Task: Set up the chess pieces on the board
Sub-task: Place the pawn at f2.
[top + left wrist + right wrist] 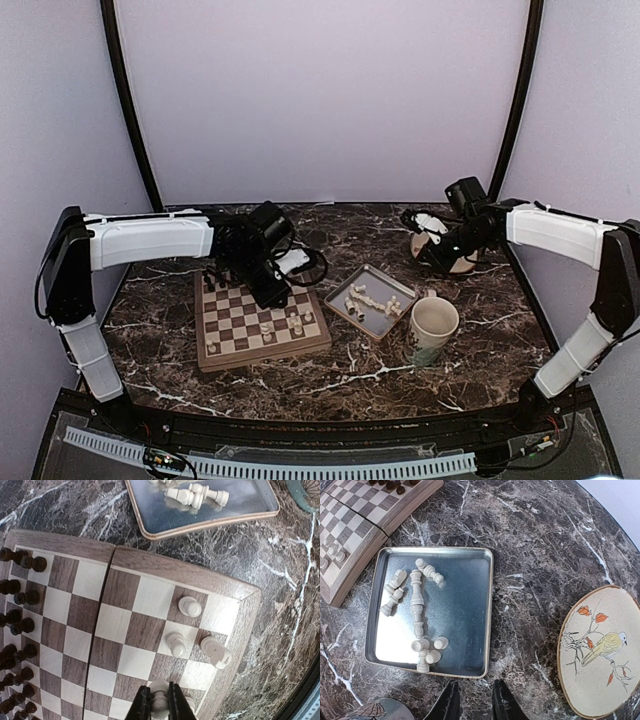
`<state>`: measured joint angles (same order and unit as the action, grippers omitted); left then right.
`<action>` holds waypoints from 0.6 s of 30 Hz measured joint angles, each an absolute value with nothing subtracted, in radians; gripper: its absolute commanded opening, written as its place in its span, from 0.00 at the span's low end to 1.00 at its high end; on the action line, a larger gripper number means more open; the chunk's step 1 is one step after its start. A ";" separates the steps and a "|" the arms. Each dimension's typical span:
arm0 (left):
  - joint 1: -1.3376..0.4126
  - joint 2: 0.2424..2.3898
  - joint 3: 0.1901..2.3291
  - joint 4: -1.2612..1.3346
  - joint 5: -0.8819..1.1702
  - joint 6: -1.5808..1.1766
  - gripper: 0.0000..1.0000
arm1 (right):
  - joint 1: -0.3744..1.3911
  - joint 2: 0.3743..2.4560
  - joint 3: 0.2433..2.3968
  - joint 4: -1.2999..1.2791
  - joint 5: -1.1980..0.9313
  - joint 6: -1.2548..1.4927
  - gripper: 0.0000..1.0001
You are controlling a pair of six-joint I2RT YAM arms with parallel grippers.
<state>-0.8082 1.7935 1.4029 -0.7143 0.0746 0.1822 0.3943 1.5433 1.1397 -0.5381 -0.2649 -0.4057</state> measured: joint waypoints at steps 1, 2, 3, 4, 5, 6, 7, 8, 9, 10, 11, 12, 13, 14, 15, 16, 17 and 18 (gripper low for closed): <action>-0.807 1.790 1.378 -0.704 0.075 0.186 0.06 | 0.394 1.544 1.127 -0.536 -0.274 -0.405 0.24; -0.807 1.787 1.363 -0.699 0.076 0.189 0.06 | 0.394 1.544 1.121 -0.535 -0.280 -0.405 0.24; -0.807 1.785 1.348 -0.692 0.078 0.192 0.06 | 0.394 1.545 1.117 -0.534 -0.287 -0.405 0.24; -0.807 1.784 1.336 -0.685 0.080 0.196 0.06 | 0.394 1.546 1.114 -0.532 -0.292 -0.405 0.24; -0.807 1.784 1.326 -0.678 0.083 0.199 0.06 | 0.394 1.549 1.114 -0.531 -0.297 -0.405 0.24; -0.807 1.784 1.317 -0.670 0.084 0.202 0.06 | 0.394 1.553 1.114 -0.528 -0.302 -0.405 0.24; -0.807 1.784 1.309 -0.664 0.086 0.204 0.06 | 0.394 1.557 1.114 -0.527 -0.305 -0.405 0.24; -0.807 1.784 1.304 -0.658 0.087 0.205 0.06 | 0.394 1.562 1.114 -0.526 -0.310 -0.405 0.24; -0.807 1.784 1.299 -0.653 0.088 0.207 0.07 | 0.394 1.566 1.114 -0.526 -0.315 -0.405 0.24; -0.807 1.784 1.296 -0.649 0.089 0.207 0.07 | 0.394 1.568 1.114 -0.526 -0.318 -0.405 0.24; -0.807 1.784 1.293 -0.644 0.090 0.207 0.07 | 0.394 1.569 1.114 -0.527 -0.319 -0.405 0.24; -0.807 1.784 1.293 -0.643 0.091 0.207 0.07 | 0.394 1.569 1.114 -0.526 -0.321 -0.405 0.24; -0.807 1.784 1.292 -0.640 0.094 0.207 0.08 | 0.394 1.569 1.114 -0.525 -0.323 -0.405 0.24; -0.807 1.784 1.292 -0.637 0.096 0.207 0.08 | 0.394 1.569 1.114 -0.525 -0.324 -0.405 0.24; -0.807 1.784 1.292 -0.634 0.099 0.207 0.08 | 0.394 1.569 1.114 -0.525 -0.326 -0.405 0.24; -0.807 1.784 1.292 -0.633 0.101 0.207 0.08 | 0.394 1.569 1.114 -0.525 -0.328 -0.405 0.24; -0.807 1.784 1.292 -0.632 0.104 0.207 0.08 | 0.394 1.569 1.114 -0.524 -0.330 -0.405 0.24; -0.807 1.784 1.292 -0.630 0.106 0.207 0.08 | 0.394 1.569 1.114 -0.524 -0.333 -0.406 0.24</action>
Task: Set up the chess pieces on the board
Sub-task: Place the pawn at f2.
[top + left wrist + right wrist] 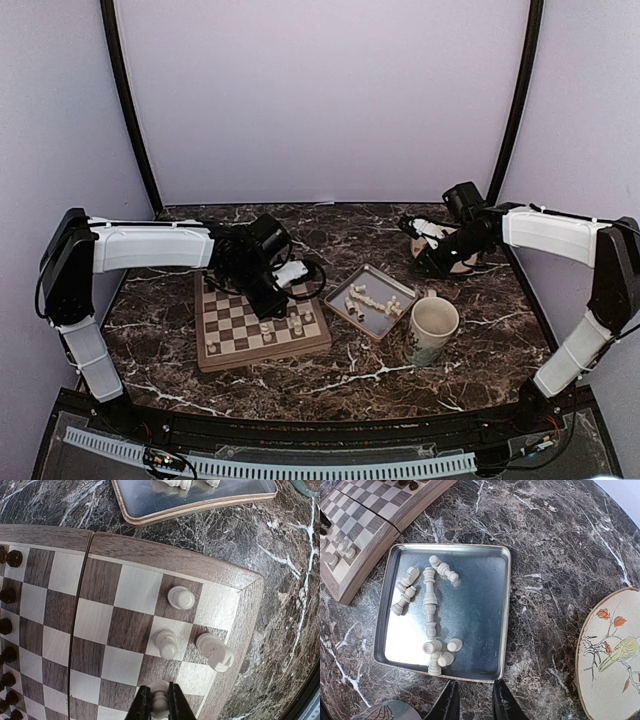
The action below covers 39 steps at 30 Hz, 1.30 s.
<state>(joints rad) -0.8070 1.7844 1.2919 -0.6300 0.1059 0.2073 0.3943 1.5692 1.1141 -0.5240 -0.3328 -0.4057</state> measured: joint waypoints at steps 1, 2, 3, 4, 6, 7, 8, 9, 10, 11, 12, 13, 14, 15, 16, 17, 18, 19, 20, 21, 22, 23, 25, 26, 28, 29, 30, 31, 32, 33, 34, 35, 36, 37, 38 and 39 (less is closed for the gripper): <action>-0.807 1.785 1.292 -0.628 0.108 0.208 0.08 | 0.394 1.569 1.114 -0.524 -0.336 -0.405 0.24; -0.807 1.786 1.292 -0.628 0.108 0.209 0.08 | 0.394 1.569 1.114 -0.524 -0.338 -0.406 0.24; -0.807 1.788 1.292 -0.629 0.109 0.210 0.08 | 0.394 1.569 1.114 -0.524 -0.340 -0.406 0.24; -0.807 1.792 1.292 -0.629 0.109 0.210 0.08 | 0.394 1.569 1.114 -0.524 -0.341 -0.406 0.24; -0.807 1.798 1.292 -0.629 0.110 0.211 0.08 | 0.394 1.569 1.114 -0.524 -0.341 -0.406 0.24; -0.807 1.802 1.292 -0.630 0.111 0.211 0.08 | 0.394 1.569 1.114 -0.524 -0.342 -0.406 0.24; -0.807 1.805 1.292 -0.630 0.112 0.212 0.08 | 0.394 1.569 1.114 -0.524 -0.342 -0.406 0.24; -0.807 1.806 1.292 -0.630 0.112 0.213 0.08 | 0.394 1.569 1.114 -0.524 -0.344 -0.406 0.24; -0.807 1.807 1.292 -0.630 0.113 0.214 0.09 | 0.394 1.569 1.114 -0.524 -0.344 -0.406 0.24; -0.807 1.807 1.292 -0.630 0.115 0.215 0.08 | 0.394 1.569 1.114 -0.524 -0.345 -0.406 0.24; -0.807 1.807 1.292 -0.630 0.116 0.215 0.09 | 0.394 1.569 1.114 -0.524 -0.346 -0.406 0.24; -0.807 1.807 1.292 -0.630 0.117 0.216 0.08 | 0.394 1.570 1.114 -0.524 -0.348 -0.406 0.24; -0.807 1.808 1.292 -0.630 0.118 0.217 0.09 | 0.394 1.571 1.114 -0.524 -0.349 -0.406 0.24; -0.807 1.810 1.292 -0.630 0.120 0.217 0.09 | 0.394 1.573 1.114 -0.524 -0.350 -0.406 0.24; -0.807 1.812 1.292 -0.630 0.120 0.218 0.09 | 0.394 1.575 1.114 -0.524 -0.352 -0.406 0.24; -0.807 1.814 1.292 -0.630 0.121 0.218 0.09 | 0.394 1.577 1.114 -0.524 -0.354 -0.406 0.24; -0.807 1.819 1.292 -0.631 0.121 0.218 0.09 | 0.394 1.579 1.114 -0.525 -0.356 -0.406 0.24; -0.807 1.824 1.292 -0.633 0.121 0.218 0.09 | 0.394 1.579 1.114 -0.525 -0.357 -0.406 0.24; -0.807 1.829 1.292 -0.636 0.122 0.219 0.09 | 0.394 1.579 1.114 -0.525 -0.360 -0.406 0.24; -0.807 1.833 1.292 -0.638 0.121 0.221 0.10 | 0.394 1.579 1.114 -0.525 -0.362 -0.406 0.24; -0.807 1.839 1.292 -0.640 0.121 0.222 0.10 | 0.394 1.579 1.114 -0.525 -0.363 -0.406 0.24; -0.807 1.843 1.292 -0.642 0.120 0.223 0.11 | 0.394 1.579 1.114 -0.526 -0.364 -0.406 0.24; -0.807 1.847 1.293 -0.642 0.119 0.225 0.14 | 0.394 1.579 1.114 -0.526 -0.366 -0.406 0.24; -0.807 1.848 1.293 -0.642 0.118 0.225 0.16 | 0.394 1.579 1.114 -0.527 -0.367 -0.406 0.24; -0.807 1.848 1.293 -0.642 0.117 0.225 0.18 | 0.394 1.579 1.114 -0.528 -0.367 -0.406 0.24; -0.807 1.848 1.293 -0.643 0.116 0.225 0.19 | 0.394 1.579 1.114 -0.528 -0.368 -0.406 0.24; -0.807 1.849 1.293 -0.644 0.116 0.225 0.19 | 0.394 1.579 1.114 -0.529 -0.368 -0.406 0.24; -0.807 1.851 1.293 -0.644 0.115 0.225 0.20 | 0.394 1.579 1.114 -0.529 -0.368 -0.406 0.24; -0.807 1.854 1.293 -0.644 0.115 0.225 0.20 | 0.394 1.579 1.114 -0.530 -0.368 -0.406 0.24; -0.807 1.855 1.293 -0.644 0.115 0.225 0.20 | 0.394 1.579 1.114 -0.531 -0.368 -0.406 0.24; -0.807 1.857 1.293 -0.644 0.115 0.224 0.21 | 0.394 1.579 1.114 -0.531 -0.368 -0.406 0.24; -0.807 1.857 1.293 -0.644 0.115 0.224 0.21 | 0.394 1.579 1.114 -0.531 -0.368 -0.406 0.24; -0.807 1.857 1.293 -0.644 0.115 0.224 0.21 | 0.394 1.579 1.114 -0.531 -0.368 -0.406 0.24; -0.807 1.857 1.293 -0.644 0.115 0.224 0.21 | 0.394 1.579 1.114 -0.532 -0.369 -0.406 0.24; -0.807 1.857 1.293 -0.644 0.115 0.224 0.21 | 0.394 1.579 1.114 -0.532 -0.369 -0.406 0.24; -0.807 1.857 1.293 -0.644 0.115 0.224 0.21 | 0.394 1.579 1.114 -0.532 -0.370 -0.406 0.24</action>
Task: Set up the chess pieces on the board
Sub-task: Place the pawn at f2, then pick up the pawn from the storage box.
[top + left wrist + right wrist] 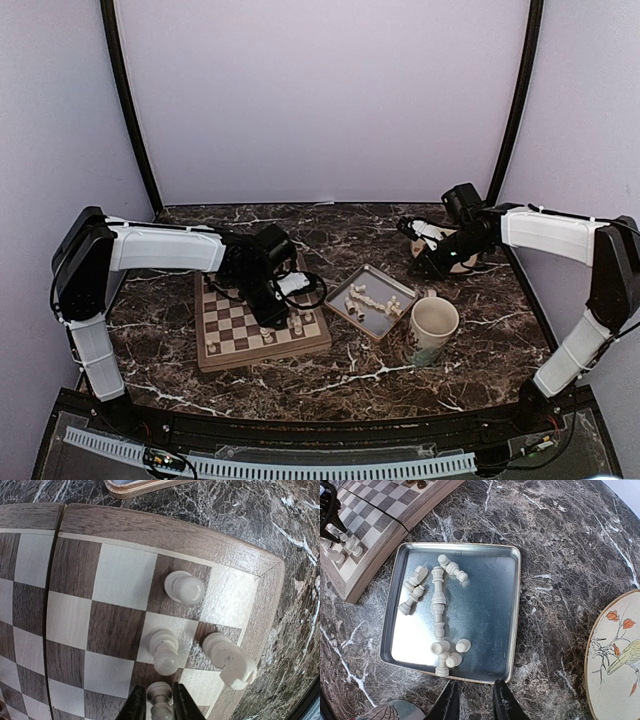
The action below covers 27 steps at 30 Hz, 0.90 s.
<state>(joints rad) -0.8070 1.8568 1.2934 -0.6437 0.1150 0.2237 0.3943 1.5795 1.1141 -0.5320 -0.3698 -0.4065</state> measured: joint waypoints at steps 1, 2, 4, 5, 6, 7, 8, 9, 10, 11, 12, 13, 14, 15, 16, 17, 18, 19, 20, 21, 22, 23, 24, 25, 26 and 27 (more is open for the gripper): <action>-0.807 1.857 1.293 -0.644 0.115 0.224 0.21 | 0.394 1.579 1.114 -0.532 -0.370 -0.407 0.24; -0.807 1.857 1.293 -0.643 0.115 0.223 0.22 | 0.394 1.579 1.114 -0.532 -0.370 -0.407 0.24; -0.807 1.857 1.293 -0.643 0.115 0.223 0.22 | 0.394 1.579 1.114 -0.532 -0.370 -0.407 0.24; -0.807 1.857 1.294 -0.643 0.114 0.222 0.23 | 0.394 1.579 1.114 -0.532 -0.370 -0.407 0.24; -0.807 1.857 1.295 -0.643 0.113 0.221 0.23 | 0.394 1.579 1.114 -0.532 -0.370 -0.407 0.24; -0.807 1.857 1.296 -0.641 0.111 0.221 0.24 | 0.394 1.579 1.114 -0.533 -0.371 -0.407 0.24; -0.807 1.856 1.300 -0.639 0.108 0.220 0.24 | 0.394 1.579 1.114 -0.533 -0.371 -0.407 0.24; -0.807 1.856 1.304 -0.636 0.103 0.216 0.25 | 0.394 1.579 1.114 -0.534 -0.371 -0.407 0.24; -0.807 1.856 1.312 -0.629 0.092 0.212 0.25 | 0.394 1.579 1.114 -0.535 -0.371 -0.407 0.24; -0.807 1.856 1.314 -0.627 0.090 0.210 0.26 | 0.394 1.579 1.114 -0.538 -0.371 -0.407 0.24; -0.805 1.855 1.320 -0.625 0.085 0.205 0.26 | 0.394 1.579 1.115 -0.541 -0.371 -0.408 0.24; -0.804 1.853 1.326 -0.621 0.081 0.202 0.27 | 0.394 1.579 1.116 -0.545 -0.371 -0.409 0.24; -0.801 1.850 1.329 -0.617 0.080 0.200 0.27 | 0.394 1.579 1.116 -0.548 -0.371 -0.410 0.24; -0.799 1.845 1.335 -0.614 0.077 0.197 0.27 | 0.394 1.581 1.124 -0.561 -0.371 -0.411 0.24; -0.798 1.840 1.336 -0.612 0.077 0.197 0.27 | 0.394 1.582 1.131 -0.569 -0.371 -0.411 0.24; -0.796 1.834 1.339 -0.607 0.077 0.195 0.28 | 0.394 1.587 1.147 -0.579 -0.371 -0.414 0.24; -0.794 1.827 1.342 -0.604 0.077 0.194 0.28 | 0.394 1.592 1.161 -0.584 -0.371 -0.417 0.24; -0.792 1.819 1.343 -0.596 0.077 0.191 0.28 | 0.394 1.601 1.181 -0.590 -0.371 -0.421 0.24; -0.788 1.811 1.346 -0.592 0.077 0.187 0.29 | 0.394 1.611 1.201 -0.595 -0.372 -0.426 0.24; -0.787 1.803 1.348 -0.584 0.077 0.181 0.29 | 0.395 1.623 1.221 -0.601 -0.371 -0.432 0.24; -0.785 1.795 1.352 -0.572 0.077 0.175 0.29 | 0.395 1.634 1.238 -0.606 -0.371 -0.437 0.23; -0.783 1.790 1.357 -0.561 0.077 0.167 0.29 | 0.398 1.644 1.254 -0.614 -0.370 -0.441 0.23; -0.783 1.784 1.360 -0.543 0.078 0.157 0.29 | 0.401 1.660 1.277 -0.629 -0.369 -0.446 0.23; -0.782 1.779 1.362 -0.520 0.079 0.144 0.29 | 0.403 1.678 1.301 -0.648 -0.367 -0.453 0.22; -0.781 1.774 1.364 -0.498 0.081 0.131 0.29 | 0.408 1.704 1.331 -0.669 -0.363 -0.461 0.22; -0.780 1.770 1.365 -0.477 0.083 0.118 0.29 | 0.415 1.726 1.355 -0.686 -0.361 -0.470 0.22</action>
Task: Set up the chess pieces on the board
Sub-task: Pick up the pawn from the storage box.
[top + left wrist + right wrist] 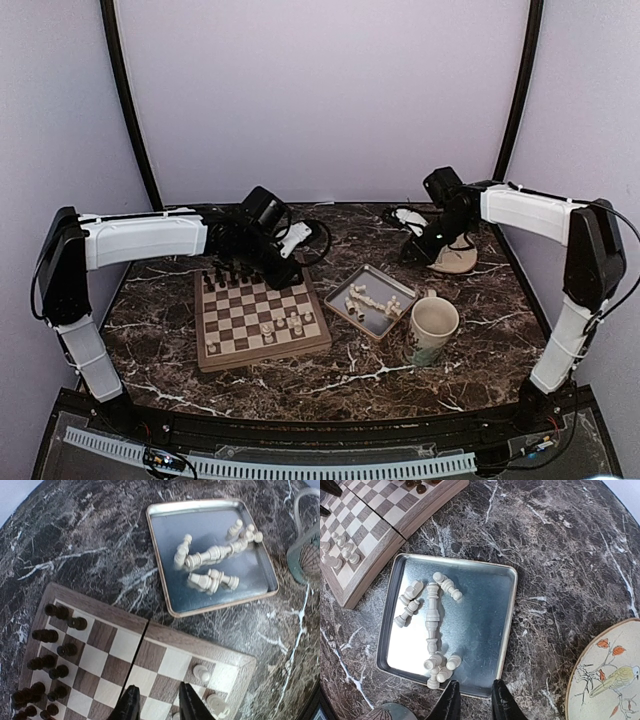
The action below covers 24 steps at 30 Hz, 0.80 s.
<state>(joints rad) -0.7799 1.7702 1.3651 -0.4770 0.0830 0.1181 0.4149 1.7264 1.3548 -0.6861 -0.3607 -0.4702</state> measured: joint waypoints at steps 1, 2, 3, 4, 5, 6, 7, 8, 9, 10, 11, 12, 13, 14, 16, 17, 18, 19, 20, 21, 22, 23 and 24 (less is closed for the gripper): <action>-0.779 1.768 1.366 -0.452 0.086 0.103 0.29 | 0.424 1.754 1.383 -0.709 -0.357 -0.480 0.22; -0.779 1.767 1.367 -0.425 0.089 0.088 0.29 | 0.434 1.779 1.404 -0.727 -0.352 -0.491 0.22; -0.778 1.767 1.367 -0.406 0.090 0.076 0.29 | 0.443 1.801 1.420 -0.744 -0.344 -0.500 0.22; -0.779 1.767 1.367 -0.384 0.091 0.062 0.29 | 0.457 1.829 1.435 -0.770 -0.336 -0.516 0.22; -0.778 1.767 1.366 -0.364 0.093 0.050 0.29 | 0.466 1.845 1.439 -0.783 -0.331 -0.521 0.22; -0.778 1.767 1.366 -0.346 0.095 0.040 0.29 | 0.475 1.861 1.442 -0.799 -0.323 -0.527 0.22; -0.778 1.767 1.366 -0.329 0.098 0.032 0.29 | 0.484 1.878 1.442 -0.819 -0.315 -0.535 0.22; -0.778 1.767 1.365 -0.313 0.102 0.023 0.29 | 0.492 1.892 1.442 -0.836 -0.310 -0.540 0.22; -0.778 1.767 1.364 -0.300 0.110 0.017 0.29 | 0.497 1.903 1.442 -0.850 -0.303 -0.543 0.22; -0.777 1.767 1.364 -0.292 0.118 0.013 0.29 | 0.503 1.913 1.443 -0.863 -0.296 -0.545 0.22; -0.777 1.767 1.361 -0.282 0.126 0.008 0.29 | 0.506 1.919 1.443 -0.873 -0.290 -0.546 0.22; -0.777 1.767 1.359 -0.277 0.133 0.004 0.30 | 0.510 1.926 1.446 -0.885 -0.284 -0.547 0.23; -0.777 1.767 1.356 -0.272 0.139 -0.001 0.30 | 0.512 1.932 1.450 -0.894 -0.278 -0.547 0.23; -0.777 1.767 1.352 -0.265 0.144 -0.005 0.29 | 0.513 1.938 1.457 -0.902 -0.272 -0.548 0.23; -0.777 1.766 1.341 -0.255 0.150 -0.009 0.30 | 0.514 1.955 1.475 -0.913 -0.264 -0.549 0.23; -0.777 1.766 1.336 -0.254 0.152 -0.011 0.30 | 0.514 1.963 1.481 -0.916 -0.261 -0.548 0.23; -0.777 1.765 1.332 -0.252 0.153 -0.012 0.30 | 0.516 1.972 1.490 -0.920 -0.257 -0.547 0.23; -0.777 1.765 1.328 -0.252 0.154 -0.012 0.30 | 0.516 1.981 1.498 -0.921 -0.252 -0.545 0.23; -0.777 1.765 1.325 -0.251 0.155 -0.012 0.30 | 0.516 1.991 1.507 -0.922 -0.248 -0.544 0.23; -0.777 1.765 1.323 -0.250 0.155 -0.012 0.30 | 0.516 2.000 1.514 -0.922 -0.244 -0.541 0.23; -0.777 1.765 1.320 -0.249 0.156 -0.012 0.30 | 0.516 2.006 1.522 -0.923 -0.241 -0.540 0.22; -0.777 1.764 1.318 -0.249 0.157 -0.012 0.30 | 0.516 2.012 1.532 -0.926 -0.237 -0.538 0.22; -0.777 1.763 1.316 -0.248 0.157 -0.013 0.30 | 0.517 2.016 1.539 -0.926 -0.235 -0.537 0.22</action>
<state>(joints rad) -0.7769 1.7630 1.3163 -0.2481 0.1566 -0.0128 0.5167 2.0163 1.5387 -0.9257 -0.2352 -0.5373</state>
